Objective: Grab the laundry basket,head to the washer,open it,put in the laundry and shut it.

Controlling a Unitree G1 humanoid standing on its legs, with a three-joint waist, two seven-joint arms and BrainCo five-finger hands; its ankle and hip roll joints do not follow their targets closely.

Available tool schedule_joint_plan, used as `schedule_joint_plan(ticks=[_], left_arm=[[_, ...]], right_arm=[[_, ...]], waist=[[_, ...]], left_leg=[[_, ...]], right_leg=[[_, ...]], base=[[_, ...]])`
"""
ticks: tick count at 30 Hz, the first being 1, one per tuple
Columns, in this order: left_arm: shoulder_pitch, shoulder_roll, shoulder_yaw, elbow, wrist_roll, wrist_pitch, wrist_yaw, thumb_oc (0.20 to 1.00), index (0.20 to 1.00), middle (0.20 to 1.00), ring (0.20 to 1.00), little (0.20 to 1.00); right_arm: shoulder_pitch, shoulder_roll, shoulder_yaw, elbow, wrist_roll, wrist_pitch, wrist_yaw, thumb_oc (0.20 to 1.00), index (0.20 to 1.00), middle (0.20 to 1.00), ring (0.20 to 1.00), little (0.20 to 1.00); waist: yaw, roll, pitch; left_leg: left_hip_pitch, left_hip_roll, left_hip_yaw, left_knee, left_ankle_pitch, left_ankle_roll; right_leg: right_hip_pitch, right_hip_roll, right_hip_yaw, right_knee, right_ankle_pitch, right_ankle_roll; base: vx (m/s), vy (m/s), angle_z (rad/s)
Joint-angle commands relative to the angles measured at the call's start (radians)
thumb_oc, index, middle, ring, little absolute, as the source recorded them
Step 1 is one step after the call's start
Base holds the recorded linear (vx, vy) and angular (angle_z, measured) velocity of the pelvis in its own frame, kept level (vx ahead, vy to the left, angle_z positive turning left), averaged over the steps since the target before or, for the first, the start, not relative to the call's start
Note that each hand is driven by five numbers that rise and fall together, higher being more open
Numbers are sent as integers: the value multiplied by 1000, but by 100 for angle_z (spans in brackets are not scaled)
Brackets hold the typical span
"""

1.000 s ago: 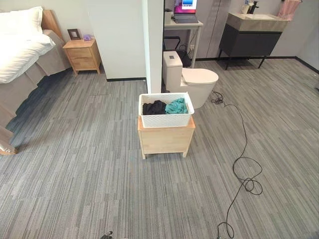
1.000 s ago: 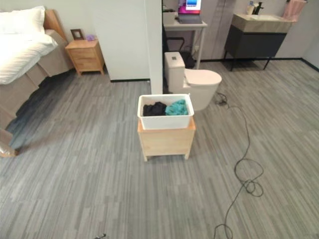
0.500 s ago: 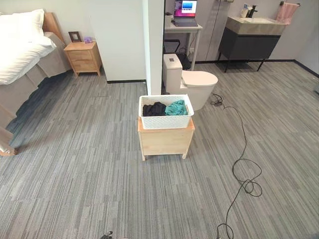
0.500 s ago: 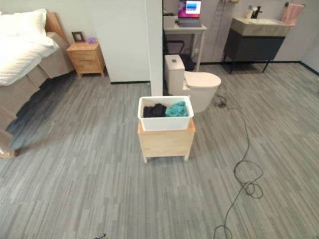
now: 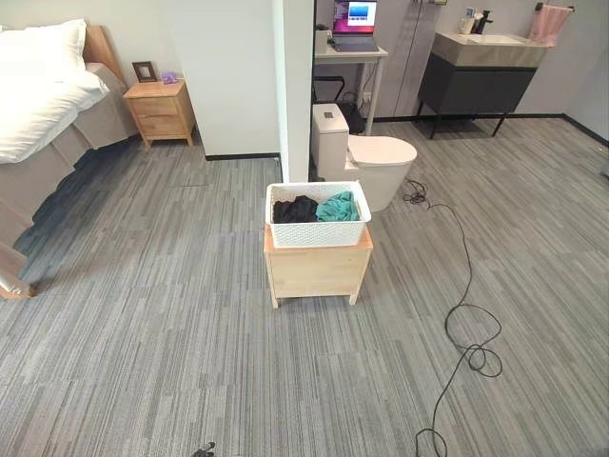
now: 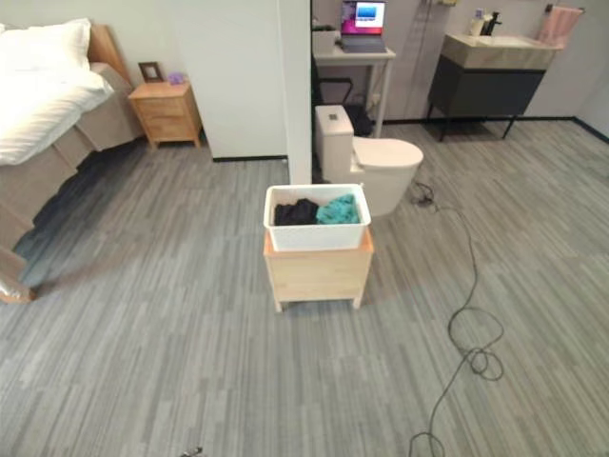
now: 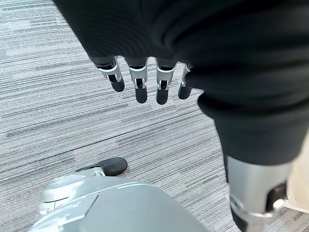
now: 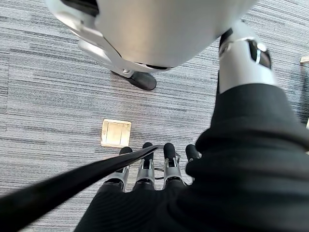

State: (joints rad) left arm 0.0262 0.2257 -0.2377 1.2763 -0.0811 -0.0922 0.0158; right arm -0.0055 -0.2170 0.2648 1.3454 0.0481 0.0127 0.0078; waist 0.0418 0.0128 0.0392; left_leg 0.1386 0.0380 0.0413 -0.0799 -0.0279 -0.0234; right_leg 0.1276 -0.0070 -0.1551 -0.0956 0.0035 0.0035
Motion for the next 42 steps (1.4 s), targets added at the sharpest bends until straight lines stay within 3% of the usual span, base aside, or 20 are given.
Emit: schedule_joint_plan(ticks=[1,7,8,11,12,14,16,19,20,24,26,28,30,31,32,36,38,39,41,42], left_arm=[[-47,13,15,65,-21,-25,-5,1000,1000,1000,1000,1000],[-56,15,15,64,-28,-22,0,1000,1000,1000,1000,1000],[-74,16,5,59,-38,-18,1,1000,1000,1000,1000,1000],[-92,18,-7,28,-66,-19,3,1000,1000,1000,1000,1000],[-92,18,-7,28,-66,-19,3,1000,1000,1000,1000,1000],[-95,19,-9,19,-76,-19,4,1000,1000,1000,1000,1000],[-102,19,-6,13,-97,-18,10,1000,1000,1000,1000,1000],[-90,22,13,7,-116,-22,15,1000,1000,1000,1000,1000],[-88,24,21,13,-120,-26,16,1000,1000,1000,1000,1000],[-86,29,34,28,-124,-31,17,1000,1000,1000,1000,1000],[-62,34,56,45,-116,-27,13,1000,1000,1000,1000,1000],[-54,50,74,70,-93,-20,2,1000,1000,1000,1000,1000],[-54,50,74,70,-93,-20,2,1000,1000,1000,1000,1000],[-58,71,74,73,-80,-15,-2,1000,1000,1000,1000,1000],[-59,76,73,64,-81,-14,-1,1000,1000,1000,1000,1000],[-70,91,61,32,-86,-18,5,1000,1000,1000,1000,1000],[-75,94,58,21,-91,-20,9,1000,1000,1000,1000,1000],[-77,95,57,8,-95,-23,11,1000,1000,1000,1000,1000],[-83,90,51,-3,-98,-26,13,1000,1000,1000,1000,1000],[-93,83,43,-6,-98,-32,19,1000,1000,1000,1000,1000]], right_arm=[[-12,-5,8,88,29,0,14,1000,1000,1000,1000,1000],[-16,-10,10,86,32,0,16,1000,1000,1000,1000,1000],[-28,-15,10,84,34,0,12,1000,1000,1000,1000,1000],[-41,-25,16,69,46,-7,8,1000,1000,1000,1000,1000],[-41,-24,16,69,46,-7,8,1000,1000,1000,1000,1000],[-45,-28,23,59,47,-7,5,1000,1000,1000,1000,1000],[-57,-36,51,27,40,-9,0,1000,1000,1000,1000,1000],[-62,-40,68,9,39,-8,-2,1000,1000,1000,1000,1000],[-69,-43,69,8,46,-11,-3,1000,1000,1000,1000,1000],[-78,-36,66,12,64,-14,-4,1000,1000,1000,1000,1000],[-65,-21,63,23,53,-8,7,1000,1000,1000,1000,1000],[-50,-6,41,28,53,-9,22,1000,1000,1000,1000,1000],[-49,-6,41,28,53,-9,22,1000,1000,1000,1000,1000],[-50,1,26,16,69,-11,30,1000,1000,1000,1000,1000],[-49,0,25,10,68,-10,32,1000,1000,1000,1000,1000],[-52,1,19,-24,77,-11,29,1000,1000,1000,1000,1000],[-46,2,24,-32,76,-11,30,1000,1000,1000,1000,1000],[-35,1,29,-39,71,-10,30,1000,1000,1000,1000,1000],[-35,-3,29,-40,65,-6,24,1000,1000,1000,1000,1000],[-34,-5,32,-42,66,-4,23,1000,1000,1000,1000,1000]], waist=[[7,-37,-16],[8,-37,-5],[11,-43,22],[16,-56,73],[15,-55,72],[21,-56,91],[35,-65,131],[58,-72,128],[75,-65,123],[106,-72,117],[124,-83,88],[135,-113,69],[135,-112,67],[124,-128,66],[113,-122,74],[81,-84,100],[67,-76,111],[50,-70,129],[38,-74,137],[19,-83,148]], left_leg=[[-50,16,-27,-7,-5,-32],[-46,32,-41,-7,6,-34],[-64,47,-45,11,24,-42],[-184,64,-73,222,3,-65],[-189,65,-75,227,1,-65],[-242,66,-92,308,33,-70],[-370,43,-134,504,97,-47],[-412,19,-75,366,67,-24],[-452,26,-42,228,127,-33],[-493,16,1,164,169,-43],[-480,8,-14,189,158,-23],[-478,-27,-7,271,102,17],[-481,-26,-8,270,103,17],[-428,-67,9,267,52,62],[-405,-75,12,258,39,79],[-304,-69,15,206,4,115],[-266,-69,9,188,-5,116],[-213,-73,-3,168,-22,113],[-171,-77,-9,143,-42,103],[-107,-84,-28,113,-73,86]], right_leg=[[-5,-109,-7,8,-20,105],[1,-93,1,8,-29,90],[4,-82,5,9,-32,71],[-26,-58,8,85,-72,27],[-28,-58,7,86,-73,26],[-29,-49,4,100,-82,14],[-25,-34,-10,111,-100,-5],[-5,-32,-21,93,-121,4],[22,-15,-21,70,-139,13],[72,-12,0,45,-160,26],[106,-30,16,53,-184,39],[102,-88,21,162,-183,67],[99,-87,21,162,-182,67],[9,-134,33,384,-22,116],[-34,-147,40,482,47,125],[-158,-200,-28,669,143,131],[-202,-208,-58,665,102,113],[-240,-200,-88,576,39,97],[-274,-201,-123,426,33,101],[-295,-188,-127,238,65,122]], base=[[6,-41,4],[21,-67,7],[-50,-125,7],[-49,-178,29],[-27,-155,41],[-29,-82,18],[37,-142,10],[257,17,20],[194,75,2],[310,141,-8],[481,254,-41],[402,242,-45],[211,167,-18],[401,358,-18],[399,358,-19],[224,223,-5],[284,113,21],[311,19,32],[423,-46,18],[337,-88,4]])
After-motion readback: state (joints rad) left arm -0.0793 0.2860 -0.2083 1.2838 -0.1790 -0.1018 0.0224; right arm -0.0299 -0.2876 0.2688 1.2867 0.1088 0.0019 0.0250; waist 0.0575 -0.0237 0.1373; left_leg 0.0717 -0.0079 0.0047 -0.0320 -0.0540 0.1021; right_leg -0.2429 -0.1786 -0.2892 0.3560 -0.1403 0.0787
